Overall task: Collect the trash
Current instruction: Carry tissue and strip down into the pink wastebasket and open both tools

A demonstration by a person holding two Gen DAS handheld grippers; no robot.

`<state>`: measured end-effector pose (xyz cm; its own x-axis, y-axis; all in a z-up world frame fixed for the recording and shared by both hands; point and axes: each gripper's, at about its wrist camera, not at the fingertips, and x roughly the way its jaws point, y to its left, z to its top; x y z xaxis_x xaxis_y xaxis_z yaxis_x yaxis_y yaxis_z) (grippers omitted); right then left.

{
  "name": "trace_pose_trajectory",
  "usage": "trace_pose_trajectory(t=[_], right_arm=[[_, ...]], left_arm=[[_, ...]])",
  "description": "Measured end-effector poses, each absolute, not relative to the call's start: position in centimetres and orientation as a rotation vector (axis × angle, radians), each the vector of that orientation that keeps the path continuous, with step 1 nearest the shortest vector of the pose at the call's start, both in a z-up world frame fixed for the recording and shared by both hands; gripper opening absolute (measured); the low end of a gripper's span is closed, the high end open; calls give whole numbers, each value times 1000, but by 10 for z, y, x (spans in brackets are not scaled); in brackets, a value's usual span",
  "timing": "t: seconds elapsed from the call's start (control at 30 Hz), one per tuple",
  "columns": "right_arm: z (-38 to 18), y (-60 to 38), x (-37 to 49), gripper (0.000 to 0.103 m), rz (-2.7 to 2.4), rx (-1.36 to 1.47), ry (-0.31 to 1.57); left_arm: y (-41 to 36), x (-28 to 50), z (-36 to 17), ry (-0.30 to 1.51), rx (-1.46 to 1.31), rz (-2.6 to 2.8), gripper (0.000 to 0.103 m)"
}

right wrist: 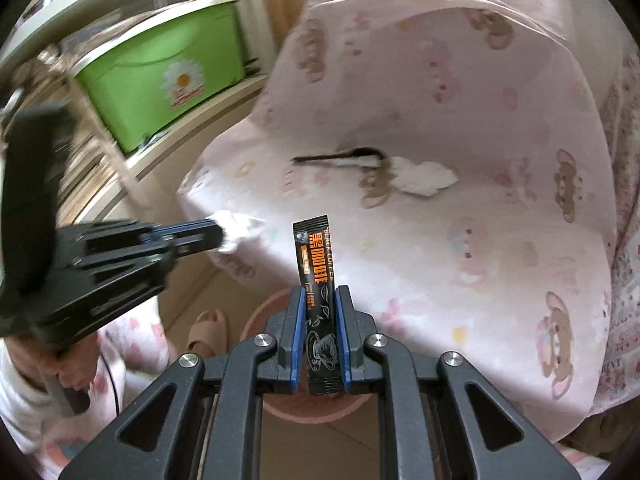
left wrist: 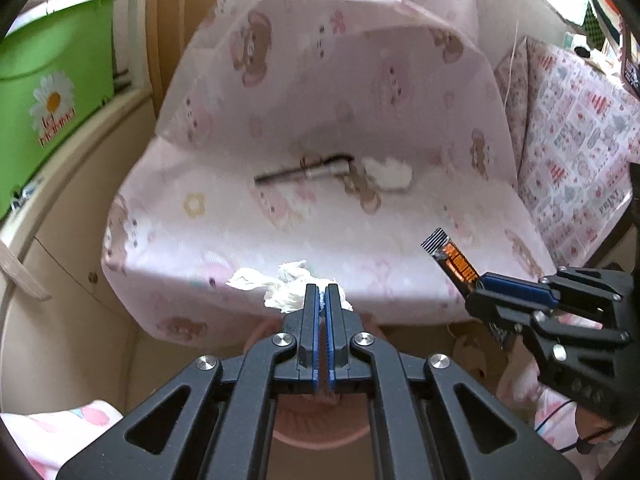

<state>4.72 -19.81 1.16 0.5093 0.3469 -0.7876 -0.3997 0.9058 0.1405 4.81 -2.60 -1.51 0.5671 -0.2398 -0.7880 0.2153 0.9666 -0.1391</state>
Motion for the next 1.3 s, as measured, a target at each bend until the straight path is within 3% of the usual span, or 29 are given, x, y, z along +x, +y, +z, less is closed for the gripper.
trace_pose_trajectory(t=[0.47, 1.3], right_arm=[[-37, -154, 33, 16, 520, -215, 1053], [-161, -128, 66, 17, 360, -355, 1285]], left_arm=[[-7, 66, -94, 1239, -135, -234, 3], [-1, 84, -192, 1522, -210, -84, 3]])
